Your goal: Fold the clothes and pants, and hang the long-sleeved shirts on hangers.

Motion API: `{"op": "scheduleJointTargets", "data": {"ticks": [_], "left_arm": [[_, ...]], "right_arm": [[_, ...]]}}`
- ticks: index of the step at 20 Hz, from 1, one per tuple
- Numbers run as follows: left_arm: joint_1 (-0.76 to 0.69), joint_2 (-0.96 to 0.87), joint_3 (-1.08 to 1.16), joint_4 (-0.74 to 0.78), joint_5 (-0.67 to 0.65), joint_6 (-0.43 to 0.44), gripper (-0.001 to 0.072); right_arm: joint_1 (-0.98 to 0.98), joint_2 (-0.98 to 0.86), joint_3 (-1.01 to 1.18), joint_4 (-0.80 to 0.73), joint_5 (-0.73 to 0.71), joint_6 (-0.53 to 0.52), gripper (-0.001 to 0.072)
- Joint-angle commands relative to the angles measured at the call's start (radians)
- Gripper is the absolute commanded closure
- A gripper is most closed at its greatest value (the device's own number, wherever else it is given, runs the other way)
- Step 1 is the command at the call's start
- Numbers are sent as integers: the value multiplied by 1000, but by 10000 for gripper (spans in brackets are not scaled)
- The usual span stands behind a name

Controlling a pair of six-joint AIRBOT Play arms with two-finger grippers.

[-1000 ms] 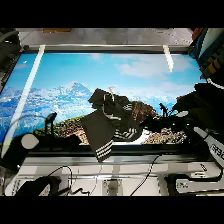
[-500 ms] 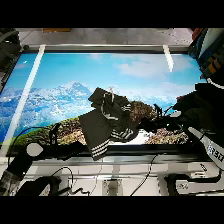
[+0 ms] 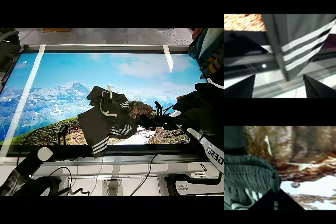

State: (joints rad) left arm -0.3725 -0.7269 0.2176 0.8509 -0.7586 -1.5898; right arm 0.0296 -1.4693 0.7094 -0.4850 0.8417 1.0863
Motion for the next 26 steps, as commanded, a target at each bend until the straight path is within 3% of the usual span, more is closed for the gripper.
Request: {"op": "scheduleJointTargets", "data": {"ticks": [1, 4, 7, 10, 11, 13, 16, 21, 26], "left_arm": [[-101, -81, -3, -10, 127, -9, 4], [-125, -168, -2, -71, 143, -7, 7], [-126, -222, -2, -87, 193, -8, 51], [-126, -226, -2, -108, 195, -7, 585], [-119, -226, 1, -103, 205, -6, 689], [-78, -222, 27, -68, 209, 1, 691], [73, -173, 141, 110, 185, 0, 692], [447, -91, 466, 375, 172, 1, 695], [645, -135, 701, 406, 193, 108, 695]], "right_arm": [[76, 58, 1, 11, -119, -6, 690], [135, 109, 1, 13, -206, 4, 690], [148, 114, 1, 11, -187, 4, 690], [148, 116, 1, 11, -180, 4, 690], [148, 116, 2, 11, -181, 4, 690], [140, 117, 20, -13, -179, 3, 690], [132, 117, 126, -127, -176, 23, 690], [112, 117, 394, -417, -178, 201, 691], [114, 117, 625, -436, -156, 215, 690]]}}
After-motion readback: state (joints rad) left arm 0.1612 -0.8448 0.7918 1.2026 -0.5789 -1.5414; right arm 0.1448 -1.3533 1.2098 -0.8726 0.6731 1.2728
